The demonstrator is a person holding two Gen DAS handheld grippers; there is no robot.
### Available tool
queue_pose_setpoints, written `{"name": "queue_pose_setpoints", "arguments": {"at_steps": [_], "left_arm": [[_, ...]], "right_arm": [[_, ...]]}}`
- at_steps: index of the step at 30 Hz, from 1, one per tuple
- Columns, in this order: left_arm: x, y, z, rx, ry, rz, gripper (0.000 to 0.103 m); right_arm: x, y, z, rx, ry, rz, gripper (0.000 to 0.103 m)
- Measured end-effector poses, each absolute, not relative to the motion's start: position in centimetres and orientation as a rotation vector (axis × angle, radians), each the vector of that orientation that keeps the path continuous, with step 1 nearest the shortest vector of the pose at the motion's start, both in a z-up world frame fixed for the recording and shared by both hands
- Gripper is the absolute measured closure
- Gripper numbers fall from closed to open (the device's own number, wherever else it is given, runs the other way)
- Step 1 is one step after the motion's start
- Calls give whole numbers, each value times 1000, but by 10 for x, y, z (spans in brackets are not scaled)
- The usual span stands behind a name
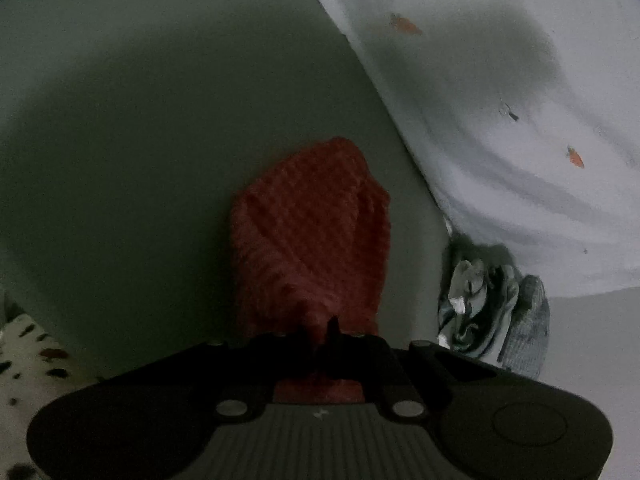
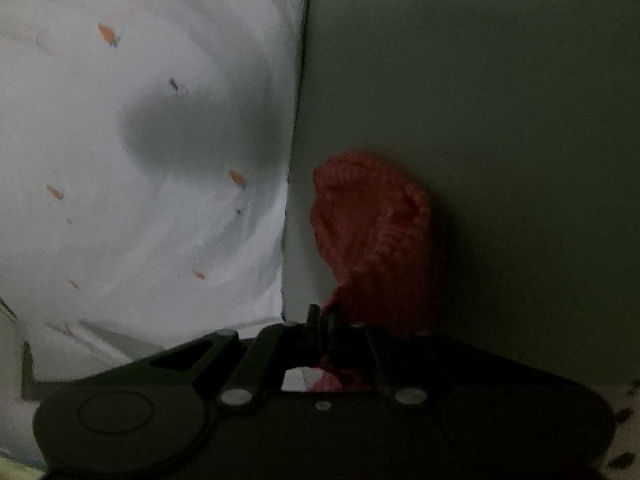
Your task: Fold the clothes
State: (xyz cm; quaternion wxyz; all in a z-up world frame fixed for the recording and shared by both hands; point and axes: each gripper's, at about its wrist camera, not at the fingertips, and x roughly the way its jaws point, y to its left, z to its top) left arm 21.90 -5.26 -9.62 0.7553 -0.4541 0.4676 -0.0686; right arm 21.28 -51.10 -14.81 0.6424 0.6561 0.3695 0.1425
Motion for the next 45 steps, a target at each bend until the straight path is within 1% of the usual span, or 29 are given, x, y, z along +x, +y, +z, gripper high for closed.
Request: {"name": "queue_pose_setpoints", "arguments": {"at_steps": [4,10,13,26,37,39,42,45], "left_arm": [[235,-50,-88,-1009,983,-168,96],[270,-61,-91,-984,996,-156,96],[281,-54,-95,-982,1003,-150,96],[360,-51,-126,-984,1071,-126,95],[429,-56,-162,-991,1144,-88,95],[437,-55,-166,-996,1152,-78,93],[446,-52,-169,-989,1170,-48,89],[450,-44,-169,-1004,1158,-21,83]], "right_arm": [[222,-510,-151,1523,819,324,100],[248,-502,-154,1560,817,307,100],[261,-511,-157,1581,821,295,100],[340,-507,-180,1606,883,209,99],[414,-508,-206,1562,998,93,99],[423,-508,-209,1551,1012,88,98],[435,-506,-212,1528,1026,90,95],[443,-504,-206,1486,1013,101,88]]}}
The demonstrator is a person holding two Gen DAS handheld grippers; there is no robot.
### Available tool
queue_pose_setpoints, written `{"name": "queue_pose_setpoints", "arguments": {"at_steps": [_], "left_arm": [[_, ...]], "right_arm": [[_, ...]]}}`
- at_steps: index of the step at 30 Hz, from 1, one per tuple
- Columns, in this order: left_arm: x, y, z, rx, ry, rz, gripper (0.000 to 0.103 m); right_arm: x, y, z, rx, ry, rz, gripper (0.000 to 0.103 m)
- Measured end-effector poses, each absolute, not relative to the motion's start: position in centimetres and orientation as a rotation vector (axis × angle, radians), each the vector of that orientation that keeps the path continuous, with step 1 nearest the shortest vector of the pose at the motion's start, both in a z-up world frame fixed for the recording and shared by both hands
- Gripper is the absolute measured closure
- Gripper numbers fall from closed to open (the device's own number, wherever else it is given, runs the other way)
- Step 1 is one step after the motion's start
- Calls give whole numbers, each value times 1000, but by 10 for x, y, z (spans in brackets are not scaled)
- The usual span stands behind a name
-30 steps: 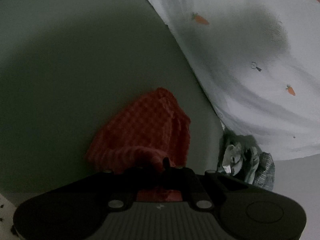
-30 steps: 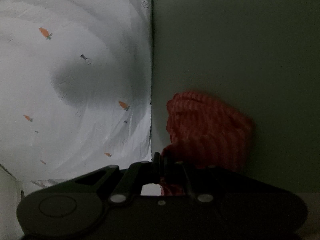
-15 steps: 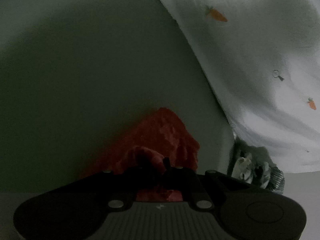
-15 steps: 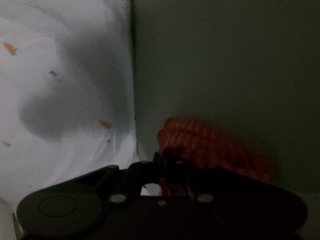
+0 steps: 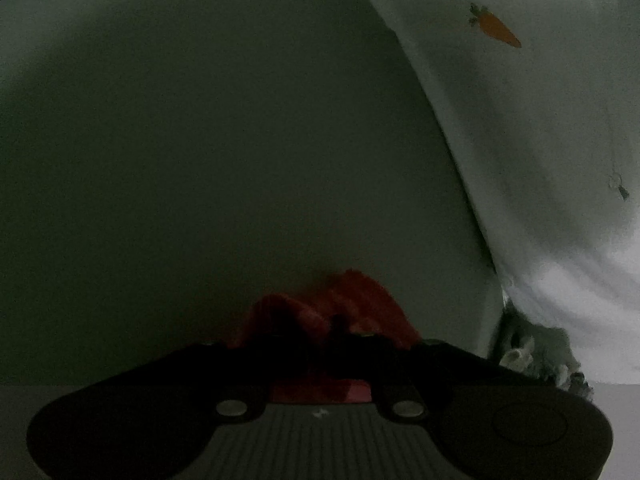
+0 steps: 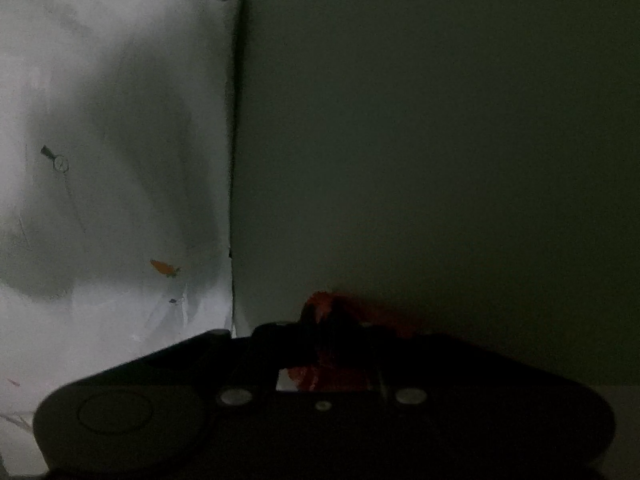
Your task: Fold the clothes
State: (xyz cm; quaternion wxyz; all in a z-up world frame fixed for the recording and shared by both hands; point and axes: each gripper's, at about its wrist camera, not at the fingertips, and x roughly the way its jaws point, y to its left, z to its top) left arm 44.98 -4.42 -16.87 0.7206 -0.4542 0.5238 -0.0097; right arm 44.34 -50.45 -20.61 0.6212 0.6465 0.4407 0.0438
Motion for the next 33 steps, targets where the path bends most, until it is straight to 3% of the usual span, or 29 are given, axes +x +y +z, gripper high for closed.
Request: {"name": "queue_pose_setpoints", "arguments": {"at_steps": [4,7,13,18,28,33], "left_arm": [[443,-30,-151,-998,1045,-1,72],[432,-21,-135,-948,953,-4,69],[411,-42,-122,-716,953,-63,69],[400,-87,-119,-459,954,-173,69],[417,-126,-140,-174,968,-250,68],[426,-133,-153,-127,982,-239,58]], "right_arm": [[446,-508,-191,1448,932,115,71],[443,-511,-176,1371,879,128,67],[429,-495,-157,1053,921,146,67],[418,-473,-155,876,944,210,78],[420,-469,-165,859,982,220,80],[423,-468,-166,853,998,197,80]]}}
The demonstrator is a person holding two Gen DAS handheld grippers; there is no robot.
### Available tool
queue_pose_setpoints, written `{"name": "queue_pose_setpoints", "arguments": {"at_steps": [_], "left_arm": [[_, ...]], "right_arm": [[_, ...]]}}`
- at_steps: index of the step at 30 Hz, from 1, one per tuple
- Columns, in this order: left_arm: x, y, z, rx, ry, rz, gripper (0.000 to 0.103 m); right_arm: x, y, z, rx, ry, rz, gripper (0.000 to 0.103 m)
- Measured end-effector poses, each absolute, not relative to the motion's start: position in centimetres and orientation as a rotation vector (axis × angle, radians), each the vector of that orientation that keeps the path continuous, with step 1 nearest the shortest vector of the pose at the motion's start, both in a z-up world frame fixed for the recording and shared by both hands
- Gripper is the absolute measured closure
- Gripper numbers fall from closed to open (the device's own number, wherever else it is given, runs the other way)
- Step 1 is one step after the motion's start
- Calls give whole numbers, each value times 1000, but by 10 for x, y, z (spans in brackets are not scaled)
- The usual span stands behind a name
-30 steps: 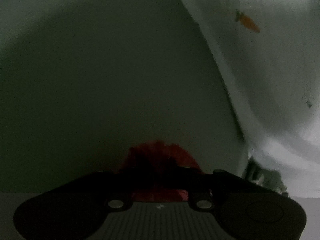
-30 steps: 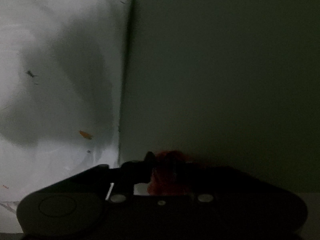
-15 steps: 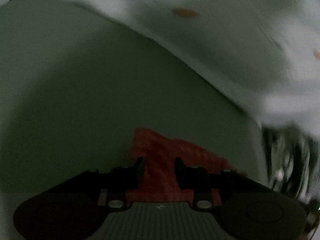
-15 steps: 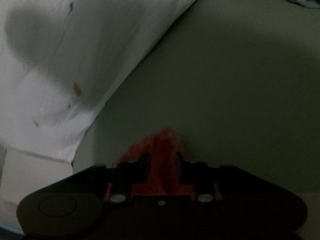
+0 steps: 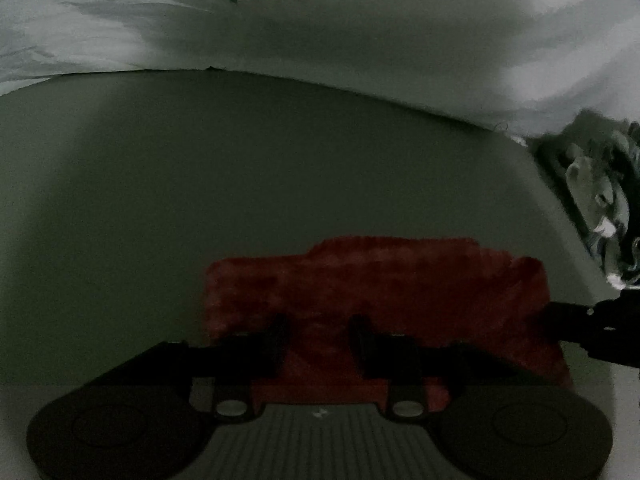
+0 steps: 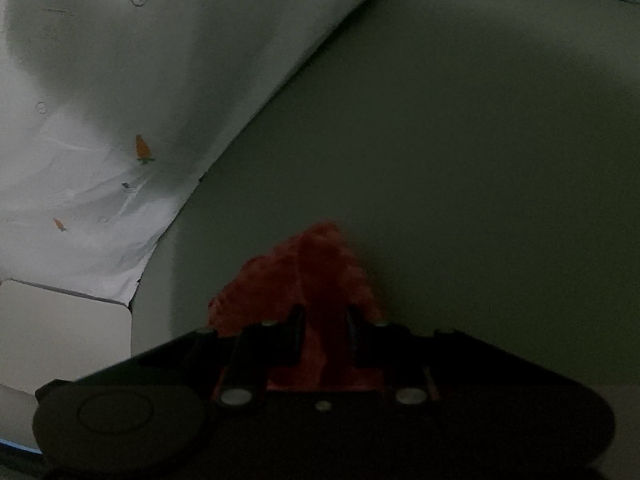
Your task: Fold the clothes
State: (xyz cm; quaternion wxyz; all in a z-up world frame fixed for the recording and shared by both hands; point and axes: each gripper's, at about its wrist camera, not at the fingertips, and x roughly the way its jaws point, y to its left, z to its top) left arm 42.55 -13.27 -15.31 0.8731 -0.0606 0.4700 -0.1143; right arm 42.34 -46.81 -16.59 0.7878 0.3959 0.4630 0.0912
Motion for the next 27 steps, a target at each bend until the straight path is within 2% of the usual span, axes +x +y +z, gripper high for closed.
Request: {"name": "queue_pose_setpoints", "arguments": {"at_steps": [4,5,6,12,22,25,26,27], "left_arm": [[426,-130,-158,-145,979,-247,63],[426,-130,-159,-149,973,-251,81],[427,-129,-159,-162,968,-251,89],[425,-106,-151,-298,916,-202,100],[435,-31,-156,-656,893,-70,100],[435,-23,-155,-652,901,-105,98],[434,-22,-155,-618,901,-118,92],[433,-22,-153,-588,904,-138,81]], "right_arm": [[435,-453,-169,840,1011,187,80],[435,-452,-169,834,1013,187,80],[435,-450,-168,821,1015,184,80],[436,-441,-158,733,1011,153,80],[416,-429,-145,635,934,68,79],[406,-424,-144,628,933,21,78],[402,-421,-144,621,932,7,76],[399,-419,-143,611,931,-8,75]]}}
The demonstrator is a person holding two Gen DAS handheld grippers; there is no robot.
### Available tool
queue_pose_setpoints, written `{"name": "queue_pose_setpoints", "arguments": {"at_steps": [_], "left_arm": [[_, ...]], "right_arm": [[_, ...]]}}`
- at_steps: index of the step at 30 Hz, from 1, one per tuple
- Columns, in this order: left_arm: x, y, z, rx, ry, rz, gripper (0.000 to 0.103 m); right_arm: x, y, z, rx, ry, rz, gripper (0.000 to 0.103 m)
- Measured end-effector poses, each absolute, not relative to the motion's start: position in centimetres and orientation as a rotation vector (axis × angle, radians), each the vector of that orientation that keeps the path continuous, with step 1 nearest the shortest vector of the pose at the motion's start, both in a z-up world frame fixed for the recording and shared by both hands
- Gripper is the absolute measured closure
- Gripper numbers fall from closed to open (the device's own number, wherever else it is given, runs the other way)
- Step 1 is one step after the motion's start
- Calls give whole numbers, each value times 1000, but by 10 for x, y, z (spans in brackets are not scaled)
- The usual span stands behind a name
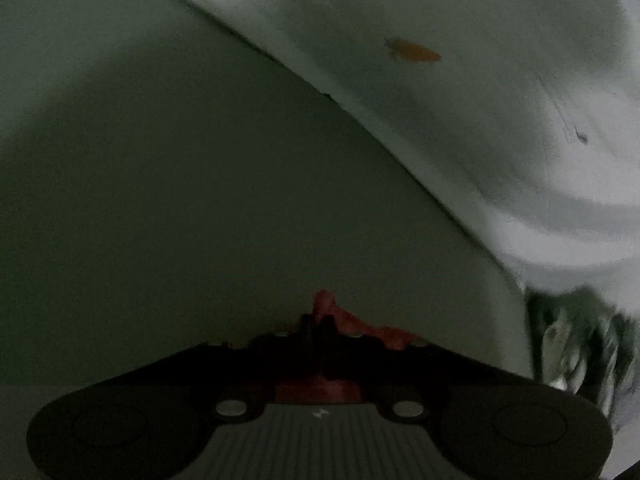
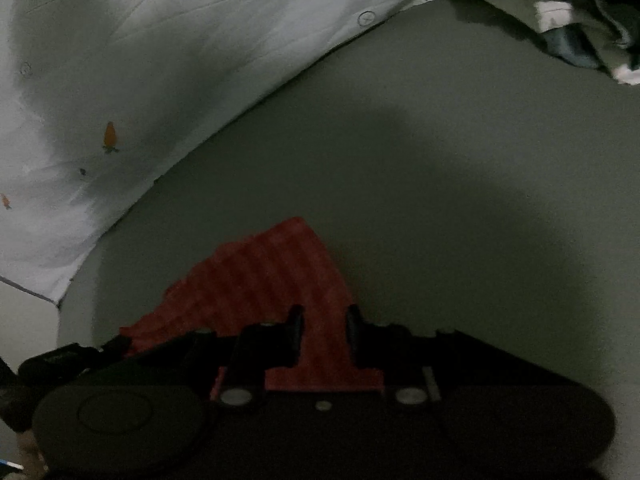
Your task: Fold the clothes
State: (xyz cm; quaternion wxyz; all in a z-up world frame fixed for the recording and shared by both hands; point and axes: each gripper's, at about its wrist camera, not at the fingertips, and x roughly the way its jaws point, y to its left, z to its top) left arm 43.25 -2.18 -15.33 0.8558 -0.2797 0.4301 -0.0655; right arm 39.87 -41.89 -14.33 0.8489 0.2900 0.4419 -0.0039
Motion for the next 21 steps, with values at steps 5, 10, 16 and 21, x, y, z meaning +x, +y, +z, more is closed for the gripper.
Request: {"name": "queue_pose_setpoints", "arguments": {"at_steps": [5,10,16,21], "left_arm": [[432,-26,-155,-501,945,-208,57],[439,-38,-171,-409,998,-232,58],[444,-51,-167,-289,1024,-224,71],[448,-43,-164,-308,1066,-174,70]], "right_arm": [[388,-405,-148,531,935,-87,59],[403,-390,-162,422,952,-123,53],[419,-396,-170,451,941,-154,101],[425,-416,-170,444,938,-281,101]]}}
